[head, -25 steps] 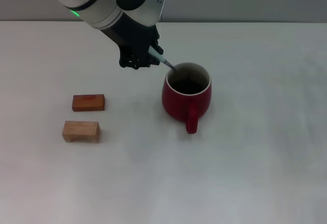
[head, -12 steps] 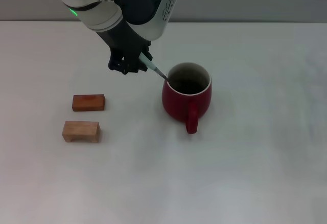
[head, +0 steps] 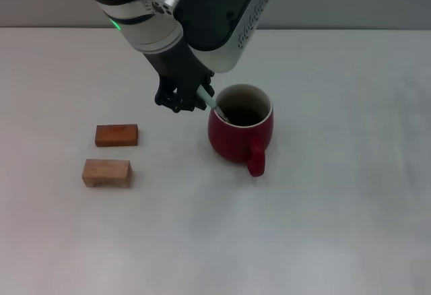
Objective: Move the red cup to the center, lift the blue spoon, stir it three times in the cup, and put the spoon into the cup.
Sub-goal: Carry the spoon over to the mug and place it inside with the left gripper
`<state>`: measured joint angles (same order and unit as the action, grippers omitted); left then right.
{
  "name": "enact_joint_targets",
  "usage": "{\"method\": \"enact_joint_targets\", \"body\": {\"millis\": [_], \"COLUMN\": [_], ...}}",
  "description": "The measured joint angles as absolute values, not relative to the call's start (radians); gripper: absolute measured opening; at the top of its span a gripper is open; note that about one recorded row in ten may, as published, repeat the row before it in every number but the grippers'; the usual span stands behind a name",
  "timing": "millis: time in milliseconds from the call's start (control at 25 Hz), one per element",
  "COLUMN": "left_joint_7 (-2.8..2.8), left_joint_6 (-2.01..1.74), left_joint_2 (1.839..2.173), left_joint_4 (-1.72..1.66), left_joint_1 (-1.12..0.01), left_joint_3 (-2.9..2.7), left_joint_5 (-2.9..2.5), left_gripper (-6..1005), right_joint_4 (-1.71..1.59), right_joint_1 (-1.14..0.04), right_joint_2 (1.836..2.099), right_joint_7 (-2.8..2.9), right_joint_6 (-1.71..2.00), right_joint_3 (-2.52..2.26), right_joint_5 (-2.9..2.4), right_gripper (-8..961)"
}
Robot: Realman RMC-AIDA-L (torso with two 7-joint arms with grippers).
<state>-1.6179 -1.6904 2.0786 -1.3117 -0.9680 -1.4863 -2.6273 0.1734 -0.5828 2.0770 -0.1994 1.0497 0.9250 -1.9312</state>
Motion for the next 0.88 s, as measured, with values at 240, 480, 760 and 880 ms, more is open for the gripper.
{"method": "enact_joint_targets", "body": {"millis": [240, 480, 760, 880], "left_joint_7": [-1.623, -1.627, -1.631, -1.633], "left_joint_6": [-1.680, -1.654, -1.578, -1.548], "left_joint_2": [2.079, 2.079, 2.080, 2.080], "left_joint_4": [-1.313, -1.299, -1.251, -1.244], "left_joint_1": [-0.989, -1.007, -1.021, -1.022], "left_joint_3": [-1.497, -1.517, -1.552, -1.554], "left_joint_5": [-2.579, -2.532, -2.506, -2.505], "left_gripper": [164, 162, 160, 159], "right_joint_4": [0.173, 0.174, 0.176, 0.180], "right_joint_1": [-0.582, -0.581, -0.577, -0.573], "right_joint_2": [2.077, 2.077, 2.077, 2.077], "right_joint_7": [-0.199, -0.199, -0.199, -0.199], "right_joint_6": [1.051, 1.052, 1.054, 1.054], "right_joint_3": [0.925, 0.925, 0.925, 0.925], "right_joint_5": [-1.931, -1.931, -1.931, -1.931], "right_gripper": [43, 44, 44, 44]}}
